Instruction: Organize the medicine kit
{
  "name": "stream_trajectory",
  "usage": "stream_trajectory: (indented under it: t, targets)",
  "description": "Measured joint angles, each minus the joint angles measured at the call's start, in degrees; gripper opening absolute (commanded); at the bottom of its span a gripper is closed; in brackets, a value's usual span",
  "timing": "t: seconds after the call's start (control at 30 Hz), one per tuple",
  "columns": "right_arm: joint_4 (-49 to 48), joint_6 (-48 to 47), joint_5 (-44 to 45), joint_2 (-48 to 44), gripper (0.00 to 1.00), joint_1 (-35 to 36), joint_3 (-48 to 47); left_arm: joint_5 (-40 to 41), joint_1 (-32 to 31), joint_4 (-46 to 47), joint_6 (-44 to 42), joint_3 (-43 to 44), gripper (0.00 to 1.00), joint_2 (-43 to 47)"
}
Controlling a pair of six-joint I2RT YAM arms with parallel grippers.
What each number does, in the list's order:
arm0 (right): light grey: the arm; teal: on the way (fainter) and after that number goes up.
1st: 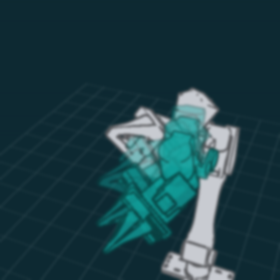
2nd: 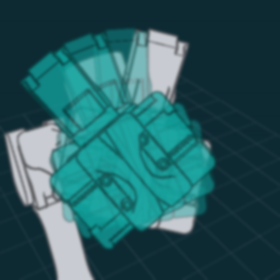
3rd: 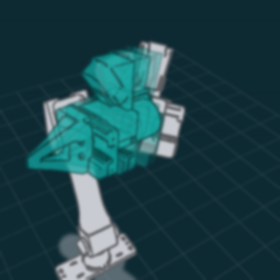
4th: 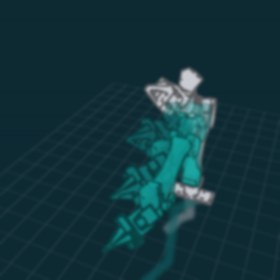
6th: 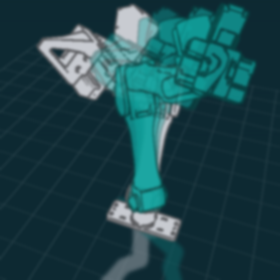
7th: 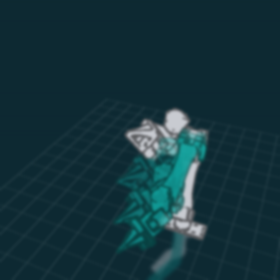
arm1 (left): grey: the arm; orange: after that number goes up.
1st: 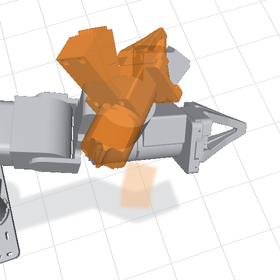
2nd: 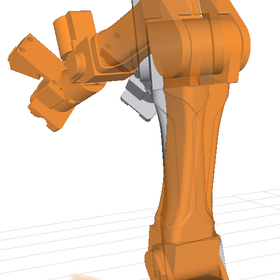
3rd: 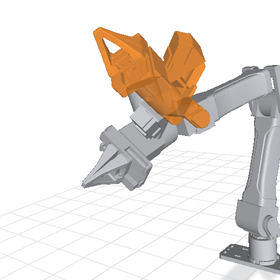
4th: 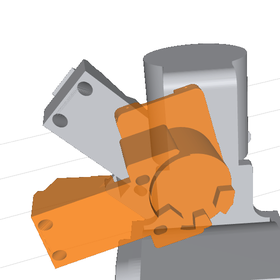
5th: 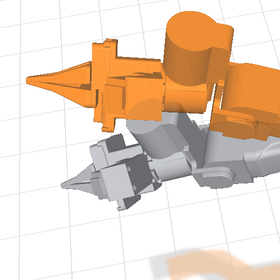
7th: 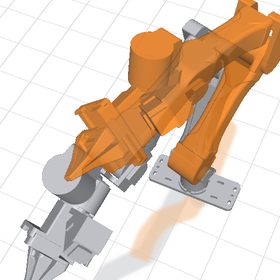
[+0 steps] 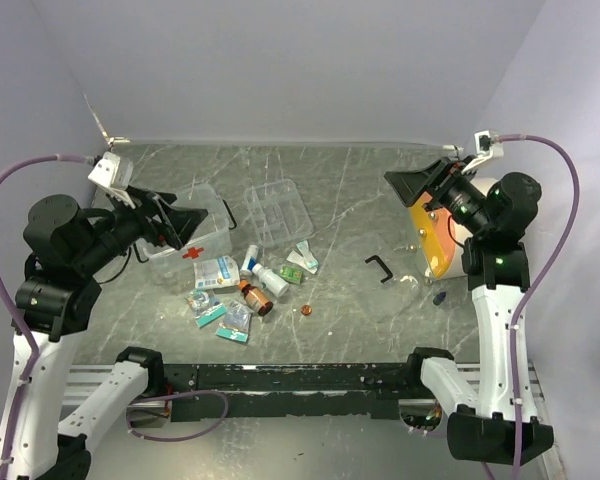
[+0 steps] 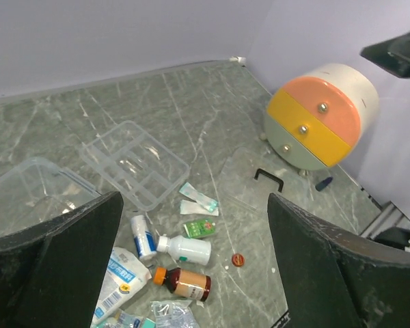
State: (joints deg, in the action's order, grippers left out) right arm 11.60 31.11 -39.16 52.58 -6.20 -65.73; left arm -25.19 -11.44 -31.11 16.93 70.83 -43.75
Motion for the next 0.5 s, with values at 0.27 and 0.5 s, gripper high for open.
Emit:
stream_trajectory:
  t: [0.27, 0.5]
  targets:
    - [-0.26, -2.95, -5.22, 2.54, 0.86, 3.3, 1.57, -6.49, -2.08, 2.32, 0.02, -5.44, 1.0, 2.54]
    - [7.21, -11.63, 1.18, 7.39, 0.8, 18.86, 0.39, -10.01, -5.49, 2.38, 0.28, -8.22, 0.97, 1.38]
